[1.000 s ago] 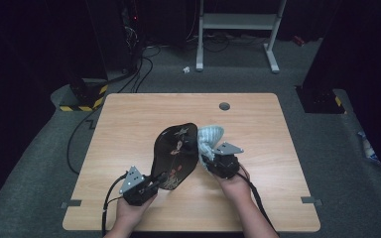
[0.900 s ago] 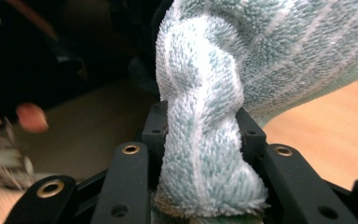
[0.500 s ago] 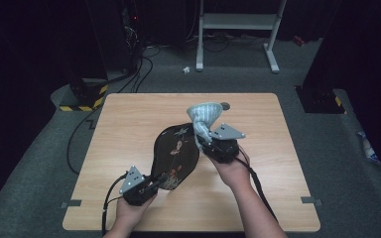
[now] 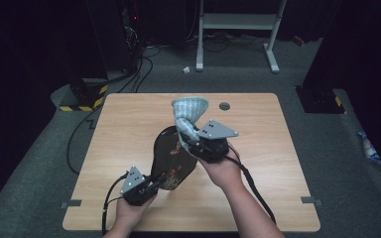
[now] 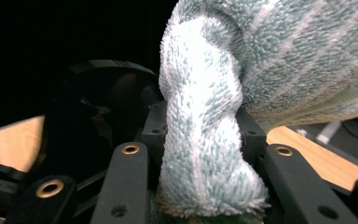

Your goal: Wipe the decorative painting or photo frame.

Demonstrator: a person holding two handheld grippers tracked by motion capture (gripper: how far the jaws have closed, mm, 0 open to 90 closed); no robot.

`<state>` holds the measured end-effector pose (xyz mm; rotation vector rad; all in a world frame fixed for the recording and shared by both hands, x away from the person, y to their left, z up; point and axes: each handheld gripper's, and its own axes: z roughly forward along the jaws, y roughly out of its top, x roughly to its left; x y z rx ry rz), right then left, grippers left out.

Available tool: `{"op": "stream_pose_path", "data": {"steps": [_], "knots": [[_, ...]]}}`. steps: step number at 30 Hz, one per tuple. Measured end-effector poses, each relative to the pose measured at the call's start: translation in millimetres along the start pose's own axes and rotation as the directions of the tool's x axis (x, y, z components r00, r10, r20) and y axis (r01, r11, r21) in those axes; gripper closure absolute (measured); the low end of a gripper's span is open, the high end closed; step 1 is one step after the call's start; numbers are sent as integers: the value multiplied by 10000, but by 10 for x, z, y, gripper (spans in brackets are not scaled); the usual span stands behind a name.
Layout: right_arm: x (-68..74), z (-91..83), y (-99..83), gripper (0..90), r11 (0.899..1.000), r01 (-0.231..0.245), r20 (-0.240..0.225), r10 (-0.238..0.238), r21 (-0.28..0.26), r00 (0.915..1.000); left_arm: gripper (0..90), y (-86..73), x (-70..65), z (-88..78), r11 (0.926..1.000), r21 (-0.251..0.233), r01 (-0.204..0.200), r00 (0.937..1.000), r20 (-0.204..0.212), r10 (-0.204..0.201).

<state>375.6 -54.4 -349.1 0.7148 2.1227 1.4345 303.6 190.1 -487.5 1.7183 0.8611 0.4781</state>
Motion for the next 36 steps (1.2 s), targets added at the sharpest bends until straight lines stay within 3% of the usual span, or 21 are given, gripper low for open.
{"op": "stream_pose_path", "data": {"steps": [8, 12, 15, 20, 27, 30, 36], "knots": [[231, -14, 220, 645, 9983, 287, -523, -314, -513, 9981, 783, -4, -1, -1, 9999, -18, -110, 9999, -76, 110], [375, 11, 367, 640, 9961, 383, -1058, -466, -797, 9933, 783, 1, -6, 5, 9999, 19, -168, 9998, -67, 168], [488, 55, 444, 640, 9949, 599, -1319, -703, -812, 9888, 784, 3, -8, 5, 9999, 37, -161, 9999, -61, 161], [617, 166, 483, 640, 9930, 1081, -1185, -1132, -484, 9865, 784, 1, -4, 5, 9998, 43, -199, 9998, -67, 200], [545, 229, 480, 640, 9946, 937, -841, -972, -446, 9917, 785, 1, 8, 0, 9996, 66, -262, 9996, -36, 262], [369, 244, 471, 642, 9981, 454, -715, -483, -418, 9963, 784, -3, 7, 0, 9997, 36, -249, 9997, -28, 249], [194, 232, 413, 644, 9988, 68, -459, -90, -481, 9989, 784, -5, 7, -2, 9996, 40, -291, 9996, -35, 291]]}}
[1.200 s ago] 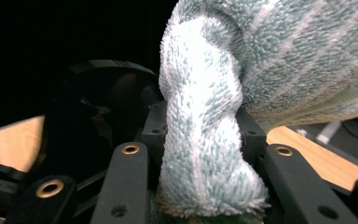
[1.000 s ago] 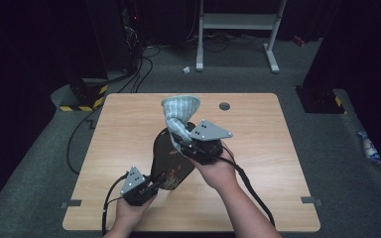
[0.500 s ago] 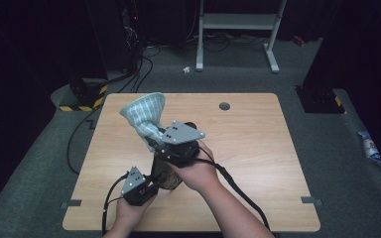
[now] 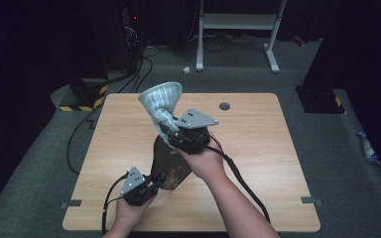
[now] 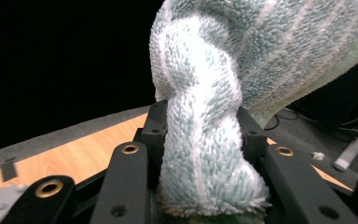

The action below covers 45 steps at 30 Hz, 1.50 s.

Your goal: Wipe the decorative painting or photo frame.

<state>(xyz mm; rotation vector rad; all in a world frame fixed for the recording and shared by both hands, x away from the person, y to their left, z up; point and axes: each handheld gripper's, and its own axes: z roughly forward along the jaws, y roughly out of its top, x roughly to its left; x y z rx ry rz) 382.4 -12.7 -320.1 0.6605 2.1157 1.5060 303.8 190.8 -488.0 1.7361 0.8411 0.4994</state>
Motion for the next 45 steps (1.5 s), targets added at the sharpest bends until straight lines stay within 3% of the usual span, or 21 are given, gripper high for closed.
{"op": "stream_pose_path", "data": {"steps": [6, 10, 17, 22, 33, 45], "knots": [[-160, -53, -85, 647, 9996, -242, 369, 236, 176, 9990, 784, -4, -2, 1, 9999, -47, 92, 10000, 6, -92], [-317, -72, -236, 651, 9969, -313, 799, 255, 720, 9965, 784, -8, -4, 1, 9999, -79, 121, 9999, -2, -121], [-479, -106, -389, 649, 9923, -627, 912, 531, 1065, 9944, 785, -4, -8, 3, 9998, -60, 173, 9999, 0, -173], [-619, -139, -554, 648, 9839, -1006, 994, 864, 1479, 9913, 786, -4, -2, 4, 9998, -61, 205, 9998, 28, -205], [-669, -120, -888, 648, 9739, -1458, 1269, 1247, 1740, 9840, 785, -5, -4, 3, 9998, -54, 207, 9998, 16, -207], [-639, -45, -1406, 645, 9422, -1955, 995, 1746, 2722, 9796, 786, -8, -3, 5, 9997, -71, 236, 9997, 20, -236]]}}
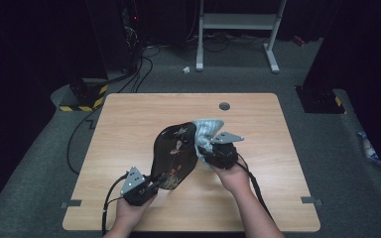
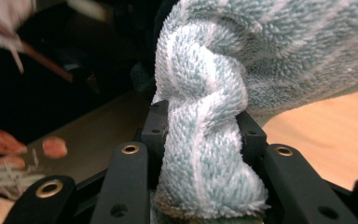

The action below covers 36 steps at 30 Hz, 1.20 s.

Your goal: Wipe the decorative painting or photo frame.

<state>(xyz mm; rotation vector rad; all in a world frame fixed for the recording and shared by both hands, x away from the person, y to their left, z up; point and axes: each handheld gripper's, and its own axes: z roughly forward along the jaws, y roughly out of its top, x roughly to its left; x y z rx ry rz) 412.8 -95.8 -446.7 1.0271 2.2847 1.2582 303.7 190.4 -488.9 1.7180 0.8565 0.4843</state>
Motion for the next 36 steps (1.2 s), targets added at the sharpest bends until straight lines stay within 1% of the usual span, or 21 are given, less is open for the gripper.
{"op": "stream_pose_path", "data": {"steps": [6, 7, 9, 10, 12, 13, 14, 16, 18, 26, 30, 33, 34, 35, 36], "knots": [[16, 103, -219, 646, 9990, -254, -74, 257, 376, 9996, 786, 1, -4, 0, 10000, 5, 13, 10000, -11, -13], [15, 136, -291, 646, 9982, -276, -80, 281, 538, 9996, 786, 1, -6, 1, 10000, 6, 12, 10000, -14, -12], [16, 142, -306, 646, 9979, -293, -86, 299, 584, 9995, 786, 0, -6, 0, 10000, 3, 10, 10000, -9, -10], [23, 175, -378, 645, 9962, -339, -101, 348, 802, 9993, 785, -1, -3, 1, 10000, -5, 7, 10000, 2, -7], [24, 187, -402, 645, 9956, -321, -104, 332, 876, 9994, 786, -1, -1, 1, 10000, -10, 5, 10000, 7, -5], [28, 227, -467, 645, 9931, -362, -135, 379, 1112, 9992, 786, -3, 0, 1, 10000, -19, 1, 10000, 13, -1], [28, 227, -467, 645, 9931, -362, -135, 379, 1112, 9992, 786, -3, 0, 1, 10000, -19, 1, 10000, 13, -1], [29, 263, -525, 645, 9906, -362, -177, 388, 1323, 9991, 786, -6, 0, 2, 10000, -34, 15, 10000, 9, -15], [47, 292, -576, 645, 9894, -357, -266, 398, 1408, 9989, 785, -10, -5, 5, 10000, -72, 34, 10000, -9, -34], [68, 305, -611, 643, 9891, -363, -364, 419, 1429, 9985, 785, -13, -6, 7, 10000, -84, 9, 10000, -51, -9], [69, 301, -615, 636, 9893, -423, -310, 470, 1399, 9984, 785, -12, -5, 7, 10000, -72, 31, 10000, -52, -32], [68, 279, -612, 631, 9903, -373, -100, 390, 1341, 9992, 780, -13, -15, 10, 10000, -28, 50, 9999, -129, -51], [68, 252, -609, 628, 9911, -392, 87, 384, 1269, 9992, 771, -19, -23, 23, 9999, 94, 45, 9998, -172, -44], [51, 175, -607, 627, 9940, -430, 483, 382, 1008, 9981, 749, -38, -31, 40, 9998, 196, -2, 9997, -242, 6], [51, 175, -607, 627, 9940, -430, 483, 382, 1008, 9981, 747, -38, -31, 40, 9998, 196, -2, 9997, -242, 6]]}}
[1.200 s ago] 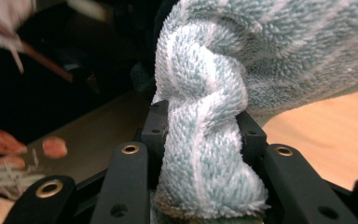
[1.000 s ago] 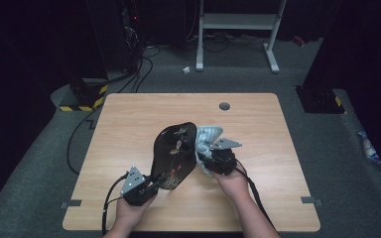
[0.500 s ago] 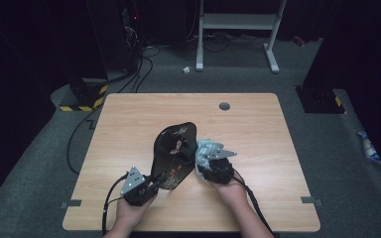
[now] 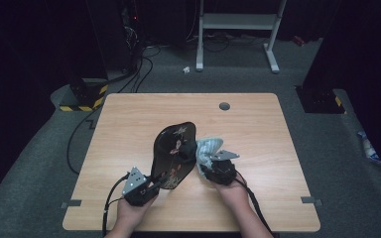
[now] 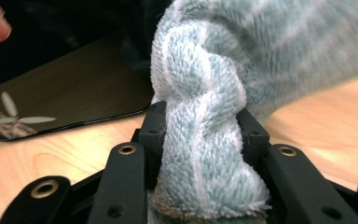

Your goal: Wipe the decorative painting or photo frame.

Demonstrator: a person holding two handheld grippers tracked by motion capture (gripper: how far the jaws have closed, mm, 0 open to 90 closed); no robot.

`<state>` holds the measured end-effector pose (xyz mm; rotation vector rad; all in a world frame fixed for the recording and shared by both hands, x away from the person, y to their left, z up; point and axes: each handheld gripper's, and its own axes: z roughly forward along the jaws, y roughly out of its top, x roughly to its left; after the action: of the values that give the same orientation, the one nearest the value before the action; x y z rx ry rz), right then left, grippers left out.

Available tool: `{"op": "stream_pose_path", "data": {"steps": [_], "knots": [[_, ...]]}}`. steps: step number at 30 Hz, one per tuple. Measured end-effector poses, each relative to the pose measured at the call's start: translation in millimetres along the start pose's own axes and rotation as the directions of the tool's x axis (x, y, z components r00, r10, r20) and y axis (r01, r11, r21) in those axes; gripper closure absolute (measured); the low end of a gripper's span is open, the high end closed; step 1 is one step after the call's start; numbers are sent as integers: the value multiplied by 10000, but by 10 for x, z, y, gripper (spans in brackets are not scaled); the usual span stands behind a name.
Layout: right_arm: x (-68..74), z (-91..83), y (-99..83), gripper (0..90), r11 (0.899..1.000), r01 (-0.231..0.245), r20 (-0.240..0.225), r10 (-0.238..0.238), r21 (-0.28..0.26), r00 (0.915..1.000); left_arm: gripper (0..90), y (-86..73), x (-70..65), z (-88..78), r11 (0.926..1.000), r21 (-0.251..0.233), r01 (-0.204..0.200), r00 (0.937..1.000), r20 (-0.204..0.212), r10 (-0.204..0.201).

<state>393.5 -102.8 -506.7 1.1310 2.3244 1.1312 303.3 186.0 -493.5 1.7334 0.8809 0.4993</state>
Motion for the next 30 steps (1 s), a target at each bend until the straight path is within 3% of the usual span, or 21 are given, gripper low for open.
{"op": "stream_pose_path", "data": {"steps": [3, 8, 11, 14, 15, 17, 19, 22, 30], "knots": [[-41, -136, -10, 628, 9995, -59, 222, 66, -312, 9997, 721, -16, -15, 1, 10000, 15, -9, 10000, 9, 9], [-120, -436, -92, 627, 9975, -60, 733, 111, -698, 9972, 604, -29, -41, -18, 9999, 13, -121, 9997, -207, 122], [-151, -620, -239, 625, 9978, 149, 1229, -69, -642, 9924, 567, -58, -79, -30, 9991, 133, -404, 9987, -312, 408], [-166, -680, -325, 624, 9971, 182, 1437, -73, -746, 9896, 563, -71, -95, -37, 9989, 186, -434, 9985, -319, 440], [-186, -746, -451, 624, 9948, -109, 1662, 277, -1012, 9857, 560, -73, -106, -42, 9986, 251, -464, 9981, -381, 474], [-199, -761, -482, 622, 9958, -130, 1632, 277, -905, 9862, 558, -74, -120, -44, 9990, 260, -363, 9988, -331, 372], [-212, -797, -520, 619, 9973, 79, 1922, 63, -732, 9813, 558, -74, -129, -57, 9983, 348, -474, 9985, -240, 483], [-265, -815, -559, 618, 9969, -151, 1913, 297, -774, 9811, 555, -93, -162, -89, 9974, 507, -510, 9984, -232, 522], [-270, -741, -593, 603, 9983, -307, 1868, 395, -499, 9816, 553, -156, -205, -173, 9964, 630, -562, 9983, -136, 572]]}}
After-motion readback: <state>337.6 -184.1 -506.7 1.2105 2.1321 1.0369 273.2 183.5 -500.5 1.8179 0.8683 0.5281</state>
